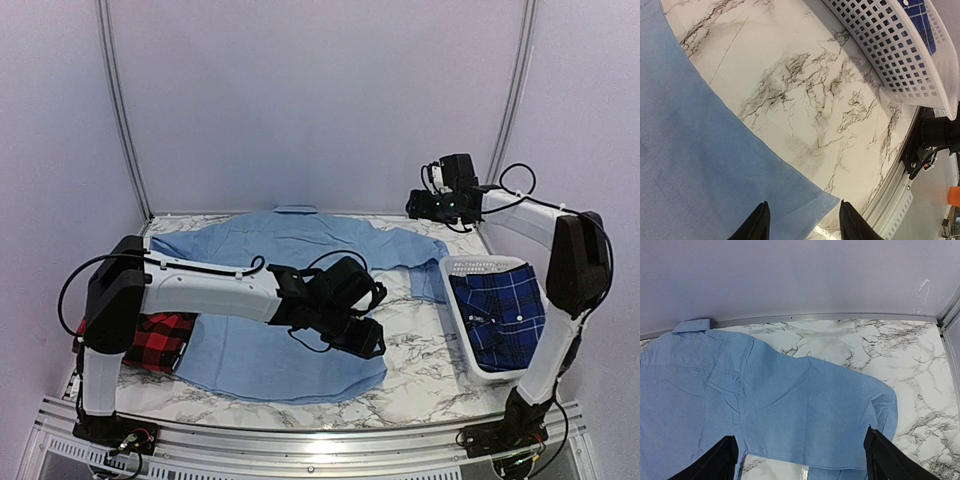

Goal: Fold and stack the long sleeve shirts
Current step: Move the sleeve to the center of the board, then pick up the shirt from the center of the board, then pick up the sleeve from the center of the board, then fold the flattened shirt at the center of the board.

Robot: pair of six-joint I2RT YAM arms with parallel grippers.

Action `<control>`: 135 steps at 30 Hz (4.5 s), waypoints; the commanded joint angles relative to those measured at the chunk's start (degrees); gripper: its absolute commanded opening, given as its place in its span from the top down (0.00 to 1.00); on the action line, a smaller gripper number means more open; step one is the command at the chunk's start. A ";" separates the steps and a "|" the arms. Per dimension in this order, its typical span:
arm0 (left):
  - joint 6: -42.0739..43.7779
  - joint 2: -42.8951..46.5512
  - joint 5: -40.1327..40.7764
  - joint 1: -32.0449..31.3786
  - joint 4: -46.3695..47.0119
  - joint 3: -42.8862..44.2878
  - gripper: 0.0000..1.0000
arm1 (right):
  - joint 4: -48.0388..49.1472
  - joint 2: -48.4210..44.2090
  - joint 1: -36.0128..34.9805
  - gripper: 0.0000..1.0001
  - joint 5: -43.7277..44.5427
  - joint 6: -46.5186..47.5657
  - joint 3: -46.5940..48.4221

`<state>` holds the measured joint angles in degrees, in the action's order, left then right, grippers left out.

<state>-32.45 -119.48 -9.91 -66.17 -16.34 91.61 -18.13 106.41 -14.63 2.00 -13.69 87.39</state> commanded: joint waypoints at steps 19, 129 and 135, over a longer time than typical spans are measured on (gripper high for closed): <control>1.64 -6.34 7.28 -5.37 -5.23 7.12 0.50 | 0.40 -10.49 -13.01 0.33 10.76 -7.60 -21.42; 5.98 -4.66 -2.35 -4.78 -1.16 7.74 1.00 | -4.34 2.96 -6.75 1.00 32.77 6.08 15.09; 4.55 -10.37 -5.61 -5.78 -1.32 15.80 1.00 | -1.71 0.69 -1.58 1.00 30.68 7.15 15.50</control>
<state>-27.22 -126.52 -11.70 -71.09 -17.87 102.72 -22.61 110.76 -18.90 33.89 -8.23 100.62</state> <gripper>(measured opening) 0.007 0.002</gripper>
